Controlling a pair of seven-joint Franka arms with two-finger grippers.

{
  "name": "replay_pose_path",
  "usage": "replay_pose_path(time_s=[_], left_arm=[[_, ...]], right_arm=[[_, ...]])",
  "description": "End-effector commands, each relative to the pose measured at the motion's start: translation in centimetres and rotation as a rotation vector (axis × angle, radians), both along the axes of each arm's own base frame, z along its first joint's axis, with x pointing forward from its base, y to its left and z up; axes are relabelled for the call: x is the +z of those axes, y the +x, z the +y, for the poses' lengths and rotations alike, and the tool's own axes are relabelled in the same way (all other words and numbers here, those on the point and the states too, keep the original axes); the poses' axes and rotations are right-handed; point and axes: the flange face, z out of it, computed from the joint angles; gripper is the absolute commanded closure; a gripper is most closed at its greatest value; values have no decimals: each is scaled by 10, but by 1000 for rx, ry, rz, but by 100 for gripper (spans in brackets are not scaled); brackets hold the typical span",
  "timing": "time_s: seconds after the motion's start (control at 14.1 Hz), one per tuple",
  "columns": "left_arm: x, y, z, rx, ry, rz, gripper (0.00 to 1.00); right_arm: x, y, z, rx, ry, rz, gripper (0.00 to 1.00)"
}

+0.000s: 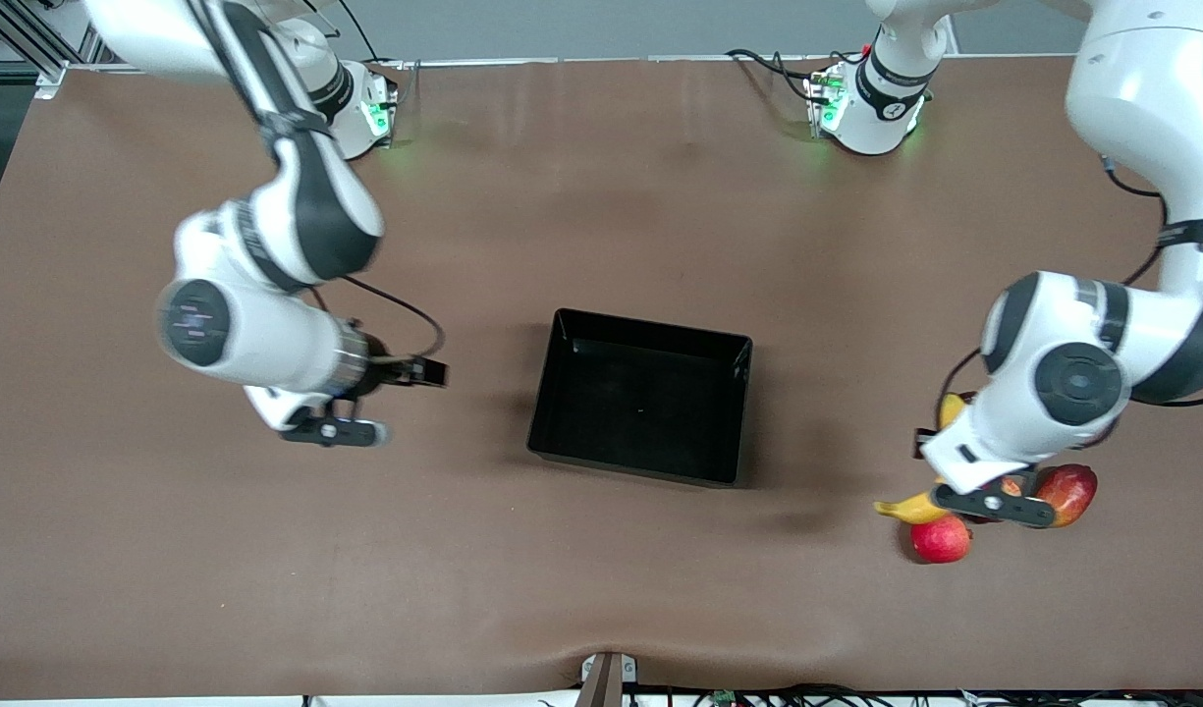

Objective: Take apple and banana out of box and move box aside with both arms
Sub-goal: 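Lift the banana with the left gripper while the right gripper reaches the tray, then carry the banana to the fruits while the right gripper grips the tray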

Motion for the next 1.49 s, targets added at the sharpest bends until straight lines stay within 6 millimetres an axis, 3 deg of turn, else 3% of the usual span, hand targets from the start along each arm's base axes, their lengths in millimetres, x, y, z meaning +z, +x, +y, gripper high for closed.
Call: replay_pose_path(time_s=[0.0, 0.21, 0.36, 0.43, 0.5, 0.64, 0.78, 0.93, 1.07, 1.28, 1.42], left_arm=[[-5, 19, 35, -74, -39, -34, 100], [-29, 39, 75, -105, -57, -76, 100], [-48, 47, 99, -124, -53, -133, 100], [-59, 48, 105, -147, -53, -141, 100], [-65, 49, 118, -158, -49, -153, 100], [-72, 48, 138, -158, -56, -161, 100], [-71, 47, 151, -156, -58, -159, 100], [-74, 41, 182, -116, -106, -158, 100], [-75, 41, 185, -88, -175, -163, 100], [-89, 41, 194, 20, -207, -189, 100], [-89, 47, 199, 28, -194, -273, 100]], right_arm=[[-44, -12, 59, -33, -23, -38, 0], [-88, -34, 76, -44, -53, -67, 0], [-107, -49, 101, -97, -31, -123, 0], [-121, -56, 114, -113, -32, -130, 24], [-125, -61, 122, -109, -33, -133, 57], [-128, -61, 120, -92, -54, -138, 100], [-129, -58, 114, -102, -59, -133, 100], [-120, -51, 105, -107, -55, -143, 100], [-104, -44, 89, -123, -74, -101, 100], [-66, -30, 43, -142, -99, -34, 100], [-37, -21, -2, -139, -112, 16, 100]])
